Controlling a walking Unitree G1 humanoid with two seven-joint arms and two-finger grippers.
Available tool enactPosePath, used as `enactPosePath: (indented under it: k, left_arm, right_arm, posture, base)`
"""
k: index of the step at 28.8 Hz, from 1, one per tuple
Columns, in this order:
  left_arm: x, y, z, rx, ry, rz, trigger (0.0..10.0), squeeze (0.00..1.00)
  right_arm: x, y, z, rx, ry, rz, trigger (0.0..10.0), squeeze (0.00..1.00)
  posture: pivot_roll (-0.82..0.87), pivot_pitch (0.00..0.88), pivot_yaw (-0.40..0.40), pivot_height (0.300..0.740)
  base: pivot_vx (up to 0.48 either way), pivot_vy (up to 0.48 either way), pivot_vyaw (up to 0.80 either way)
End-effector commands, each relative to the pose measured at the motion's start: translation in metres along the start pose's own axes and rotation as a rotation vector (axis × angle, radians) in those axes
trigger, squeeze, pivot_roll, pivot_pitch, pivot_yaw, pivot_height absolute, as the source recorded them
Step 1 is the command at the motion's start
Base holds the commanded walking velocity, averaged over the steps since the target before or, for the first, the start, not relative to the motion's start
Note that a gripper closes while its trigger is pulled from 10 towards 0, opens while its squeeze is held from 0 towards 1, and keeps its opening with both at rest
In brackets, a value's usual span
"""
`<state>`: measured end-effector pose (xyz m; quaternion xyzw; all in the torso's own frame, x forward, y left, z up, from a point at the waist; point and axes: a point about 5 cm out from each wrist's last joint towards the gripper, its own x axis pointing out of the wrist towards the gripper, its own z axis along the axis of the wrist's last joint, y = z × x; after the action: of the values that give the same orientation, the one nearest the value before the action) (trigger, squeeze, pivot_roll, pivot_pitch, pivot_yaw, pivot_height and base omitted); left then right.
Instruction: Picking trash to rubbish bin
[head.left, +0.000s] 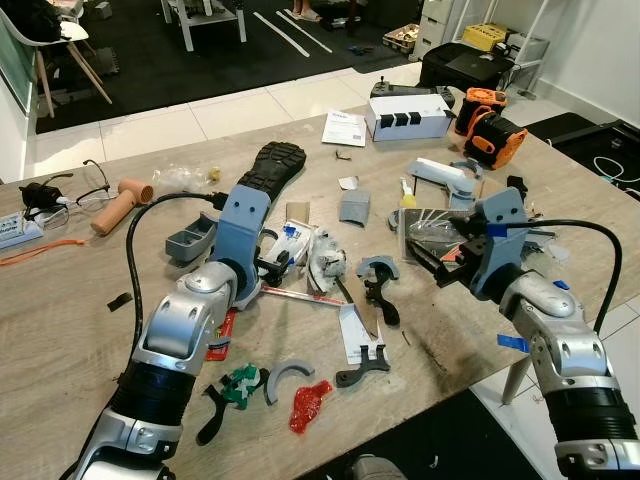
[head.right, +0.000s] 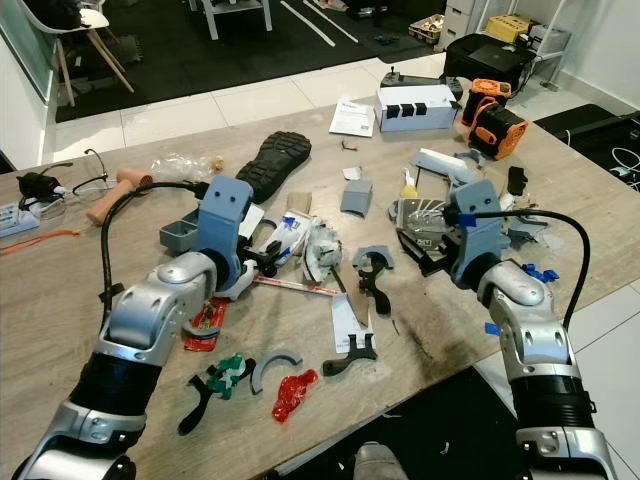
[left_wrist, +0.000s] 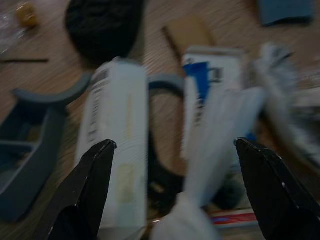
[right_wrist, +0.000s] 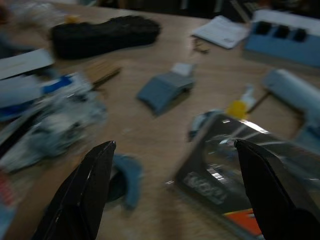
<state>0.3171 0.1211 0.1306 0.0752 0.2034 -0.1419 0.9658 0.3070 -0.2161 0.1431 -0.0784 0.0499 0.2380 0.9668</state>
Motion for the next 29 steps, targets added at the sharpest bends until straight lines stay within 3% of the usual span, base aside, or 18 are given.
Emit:
enactPosePath:
  k: [1,3,5,9,19,29]
  left_arm:
    - [0.000,0.005,0.002,0.021,-0.009,0.043,10.0,0.00]
    - [0.001,0.006,0.002,0.024,-0.009,0.053,10.0,0.00]
    - [0.002,0.008,0.000,0.027,0.002,0.072,10.0,0.00]
    - [0.003,0.011,-0.004,0.033,0.019,0.093,10.0,0.00]
    - [0.005,0.011,-0.017,0.050,0.070,0.084,10.0,0.00]
    - [0.008,0.015,-0.037,0.084,0.159,0.096,10.0,0.00]
  right_arm:
    - [-0.002,0.004,0.000,0.002,0.009,0.049,10.0,0.00]
    - [-0.005,0.009,-0.002,-0.006,0.032,0.107,10.0,0.00]
    - [-0.015,0.023,-0.012,0.008,0.099,0.265,10.0,0.00]
    - [-0.023,0.028,-0.017,0.001,0.131,0.343,10.0,0.00]
    - [-0.026,0.030,-0.017,-0.001,0.144,0.381,10.0,0.00]
    - [-0.025,0.022,-0.021,0.004,0.152,0.323,10.0,0.00]
  posture:
    - [-0.09,0.000,0.029,0.740]
    - [-0.09,0.000,0.030,0.740]
    - [-0.09,0.000,0.034,0.740]
    - [-0.09,0.000,0.038,0.740]
    - [-0.11,0.000,0.070,0.740]
    - [-0.10,0.000,0.075,0.740]
  base:
    - [0.000,0.000,0.00]
    - [0.000,0.000,0.00]
    - [0.000,0.000,0.00]
    - [0.000,0.000,0.00]
    - [0.000,0.000,0.00]
    - [0.000,0.000,0.00]
